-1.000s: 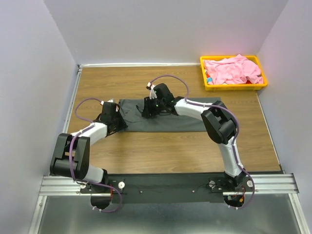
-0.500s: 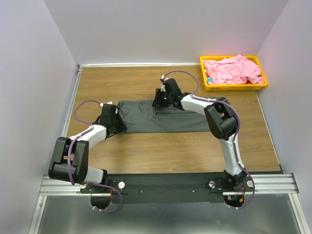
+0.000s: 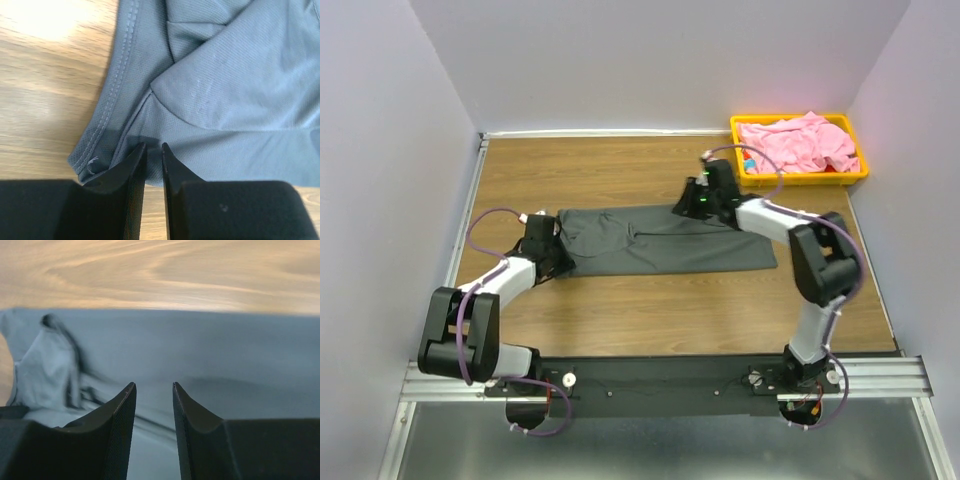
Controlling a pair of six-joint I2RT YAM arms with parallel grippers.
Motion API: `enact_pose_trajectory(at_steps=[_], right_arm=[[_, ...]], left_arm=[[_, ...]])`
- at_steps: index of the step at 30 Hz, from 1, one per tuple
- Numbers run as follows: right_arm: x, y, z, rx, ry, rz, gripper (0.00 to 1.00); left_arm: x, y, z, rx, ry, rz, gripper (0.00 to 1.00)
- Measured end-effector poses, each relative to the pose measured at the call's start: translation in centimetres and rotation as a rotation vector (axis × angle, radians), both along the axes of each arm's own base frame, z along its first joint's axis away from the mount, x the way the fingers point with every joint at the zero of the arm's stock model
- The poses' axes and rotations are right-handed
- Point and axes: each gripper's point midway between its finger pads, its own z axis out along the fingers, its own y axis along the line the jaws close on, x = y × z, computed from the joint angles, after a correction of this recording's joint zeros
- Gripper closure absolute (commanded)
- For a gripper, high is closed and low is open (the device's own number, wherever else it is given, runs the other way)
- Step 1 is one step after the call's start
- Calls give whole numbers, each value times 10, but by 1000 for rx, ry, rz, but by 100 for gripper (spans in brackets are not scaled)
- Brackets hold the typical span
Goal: Fold and stack the t-shirts
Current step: Fold the tshirt
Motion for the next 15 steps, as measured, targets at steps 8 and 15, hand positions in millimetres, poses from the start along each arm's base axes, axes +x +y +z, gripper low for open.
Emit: enact_pose_trajectory(at_steps=[8,15], right_arm=[[-33,-132,-7,-44,46,-268,58],[-101,-158,-39,-91,159,-310,58]], left_arm=[[32,10,0,25,6,30,73],[76,9,3,66,3,-2,71]])
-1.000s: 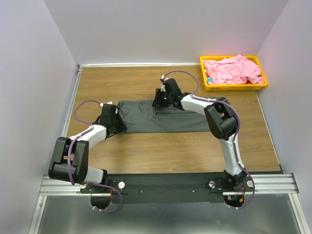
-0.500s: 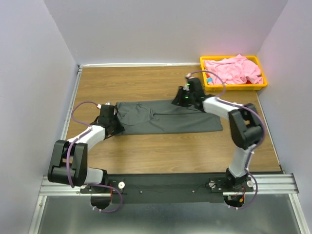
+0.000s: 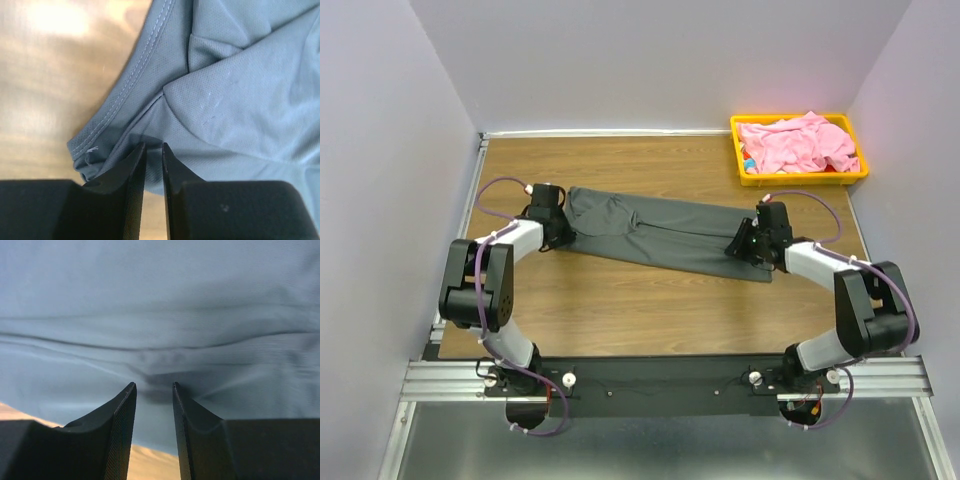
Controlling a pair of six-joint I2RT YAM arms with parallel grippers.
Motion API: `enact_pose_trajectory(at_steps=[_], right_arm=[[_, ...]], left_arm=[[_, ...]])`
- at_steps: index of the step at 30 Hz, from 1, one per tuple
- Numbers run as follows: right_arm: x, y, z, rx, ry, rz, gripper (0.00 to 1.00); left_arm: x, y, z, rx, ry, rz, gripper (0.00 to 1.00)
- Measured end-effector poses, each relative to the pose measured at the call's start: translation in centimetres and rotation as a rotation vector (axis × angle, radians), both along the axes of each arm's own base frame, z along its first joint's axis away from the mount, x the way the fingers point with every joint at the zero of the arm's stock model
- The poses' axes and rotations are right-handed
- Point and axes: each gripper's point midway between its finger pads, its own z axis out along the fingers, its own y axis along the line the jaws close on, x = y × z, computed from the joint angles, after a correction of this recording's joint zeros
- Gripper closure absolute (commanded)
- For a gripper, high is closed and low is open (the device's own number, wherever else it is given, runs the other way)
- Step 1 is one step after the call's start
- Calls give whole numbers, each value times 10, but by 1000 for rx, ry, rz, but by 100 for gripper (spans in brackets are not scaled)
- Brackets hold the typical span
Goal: Fold and stack the t-shirts
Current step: Fold the tshirt
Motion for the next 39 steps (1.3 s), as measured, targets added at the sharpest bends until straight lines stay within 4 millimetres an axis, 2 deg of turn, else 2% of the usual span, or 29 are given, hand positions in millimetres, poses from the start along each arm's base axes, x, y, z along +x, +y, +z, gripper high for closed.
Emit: enact_pose_trajectory(at_steps=[5,9,11,14,16,21,25,33,39], right_arm=[[-22,-9,2,-12,11,-17,58],[-23,-12,12,-20,-14,-25,57],[-23,-14,18,-25,-30,-28,57],[-24,-17,22,-35,-37,-35,57],[-25,-19,21,-42,-32,-36,57],[-29,-21,20,-53,-21,-32,57],[-29,-23,19,-55,-17,-38,57],[-29,-26,19,-59,-15,-44,57],[-29,-31,17,-76,-13,-58,57]], left_arm=[[11,5,8,37,1,1,57],[7,10,26,49,-34,21,54],[3,16,43,50,-81,47,54],[-5,28,56,50,-122,98,53],[-13,38,51,52,-116,136,54],[-35,53,17,56,-23,190,57],[-35,56,1,54,15,200,58],[-20,52,9,26,-33,194,59],[-17,51,10,21,-48,196,59]])
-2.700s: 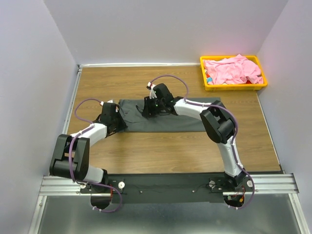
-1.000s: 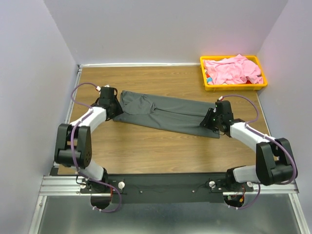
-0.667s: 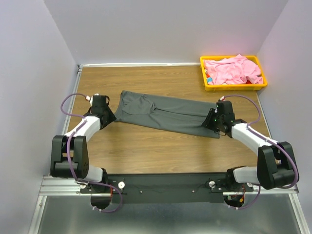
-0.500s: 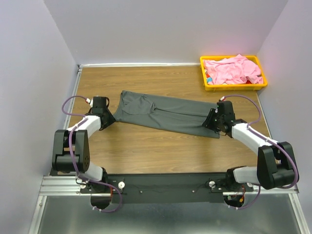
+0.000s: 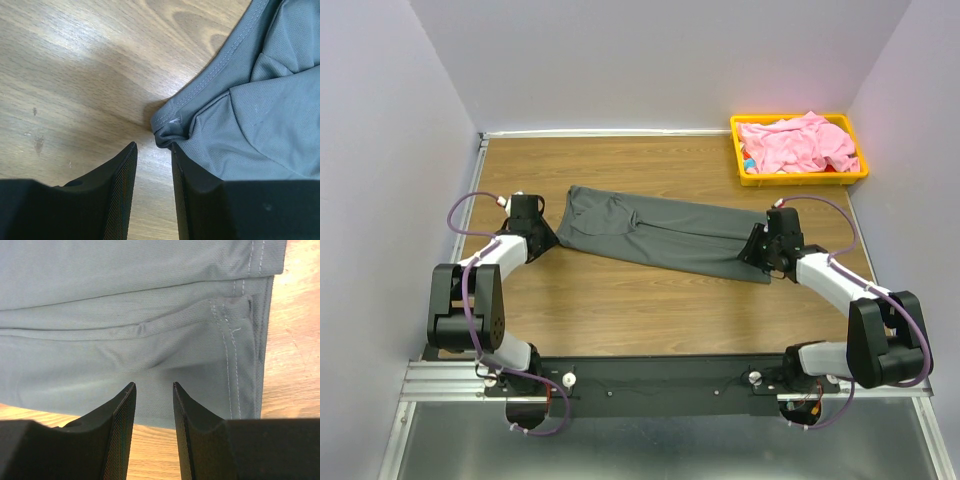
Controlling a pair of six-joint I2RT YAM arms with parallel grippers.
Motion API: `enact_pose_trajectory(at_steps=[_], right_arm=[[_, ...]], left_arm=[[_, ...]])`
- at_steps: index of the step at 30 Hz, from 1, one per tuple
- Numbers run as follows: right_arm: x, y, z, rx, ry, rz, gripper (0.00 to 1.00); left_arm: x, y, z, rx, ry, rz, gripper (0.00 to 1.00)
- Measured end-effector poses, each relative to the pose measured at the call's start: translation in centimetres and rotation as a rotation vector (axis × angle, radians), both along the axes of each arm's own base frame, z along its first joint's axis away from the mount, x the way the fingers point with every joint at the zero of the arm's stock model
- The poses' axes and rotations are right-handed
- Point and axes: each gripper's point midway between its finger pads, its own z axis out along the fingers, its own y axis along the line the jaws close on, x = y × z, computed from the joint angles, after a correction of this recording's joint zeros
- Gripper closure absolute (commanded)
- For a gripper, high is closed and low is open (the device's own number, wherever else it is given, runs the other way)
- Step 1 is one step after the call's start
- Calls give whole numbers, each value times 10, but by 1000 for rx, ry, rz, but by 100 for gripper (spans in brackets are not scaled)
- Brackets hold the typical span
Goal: Fold and stack the t-shirts
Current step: Fold the tshirt
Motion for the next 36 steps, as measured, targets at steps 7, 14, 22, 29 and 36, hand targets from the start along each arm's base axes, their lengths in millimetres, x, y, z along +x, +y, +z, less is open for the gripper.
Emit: enact_pose_trajectory(at_steps=[7,14,22,29,36], right_arm=[[-3,-4,-4,-12,11,-6,58],[-8,-7,-8,-20,33,-9,57],[-9,-9,-9,-21,37,-16,57],[-9,-9,-9,-22,38,-17,57],[-14,-16,-16,-29,64,-38,57]], left_arm=[[0,-4,-4,-26,9,-5,61],[5,-7,39,-57,-109,21,61],[7,-7,25,-65,-79,34,61],[1,-7,-6,-60,9,36,69],[9,-3,-13,-38,25,39,95]])
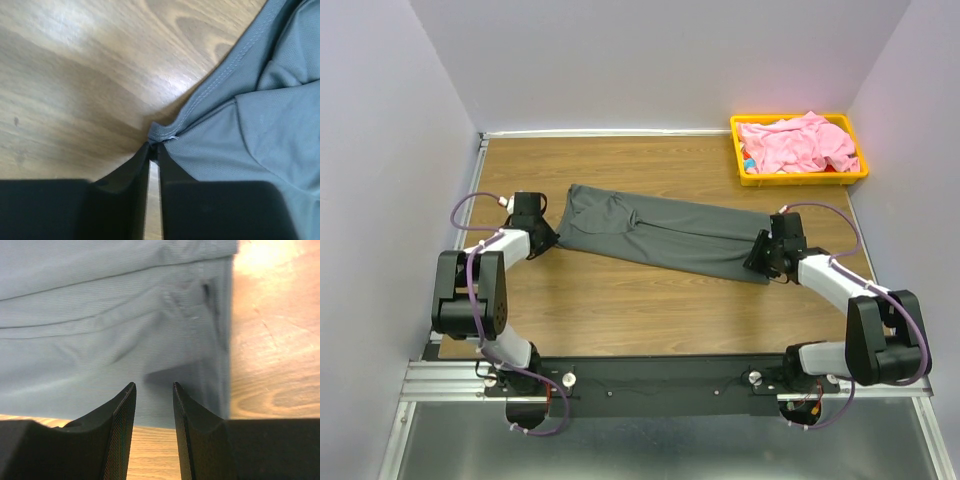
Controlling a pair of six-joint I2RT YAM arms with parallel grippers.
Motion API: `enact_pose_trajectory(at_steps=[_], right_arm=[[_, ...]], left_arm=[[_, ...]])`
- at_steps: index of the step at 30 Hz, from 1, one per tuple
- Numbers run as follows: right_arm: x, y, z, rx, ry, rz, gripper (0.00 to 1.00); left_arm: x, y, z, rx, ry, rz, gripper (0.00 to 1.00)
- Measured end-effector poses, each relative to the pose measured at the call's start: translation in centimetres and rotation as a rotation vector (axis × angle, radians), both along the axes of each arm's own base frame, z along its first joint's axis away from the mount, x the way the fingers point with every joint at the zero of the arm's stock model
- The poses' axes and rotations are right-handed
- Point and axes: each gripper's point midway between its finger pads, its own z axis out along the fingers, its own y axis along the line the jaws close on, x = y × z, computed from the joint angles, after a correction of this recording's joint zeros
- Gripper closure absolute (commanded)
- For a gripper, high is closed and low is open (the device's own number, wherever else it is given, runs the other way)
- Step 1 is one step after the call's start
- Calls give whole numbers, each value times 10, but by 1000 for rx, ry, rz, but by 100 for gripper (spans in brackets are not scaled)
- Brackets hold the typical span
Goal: Fold and stack the t-shirts
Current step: Fold the tshirt
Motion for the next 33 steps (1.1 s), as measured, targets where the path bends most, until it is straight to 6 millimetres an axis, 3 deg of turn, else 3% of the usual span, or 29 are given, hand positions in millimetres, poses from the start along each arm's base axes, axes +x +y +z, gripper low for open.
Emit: enact_pose_trajectory(at_steps=[7,15,17,20,21,26,32,33], right_arm=[[-3,-7,-7,7,42,-40,57],[-3,1,-8,51,108,-25,57],[-9,8,-8,83,130,-1,57],[-24,20,-6,96,179,42,57],[-33,24,-3,90,212,63,57],[-37,51,27,65,226,192,55],[10,112,95,133,30,400,55],[23,133,104,165,-6,457,55]], left_arm=[[18,15,2,91,35,12,97],[65,29,4,188,52,0,95],[84,31,7,210,45,-3,88],[97,34,12,231,42,0,78],[102,38,17,247,33,8,70],[120,46,47,286,-28,29,51],[104,47,91,291,-98,27,25],[99,46,101,290,-120,26,20]])
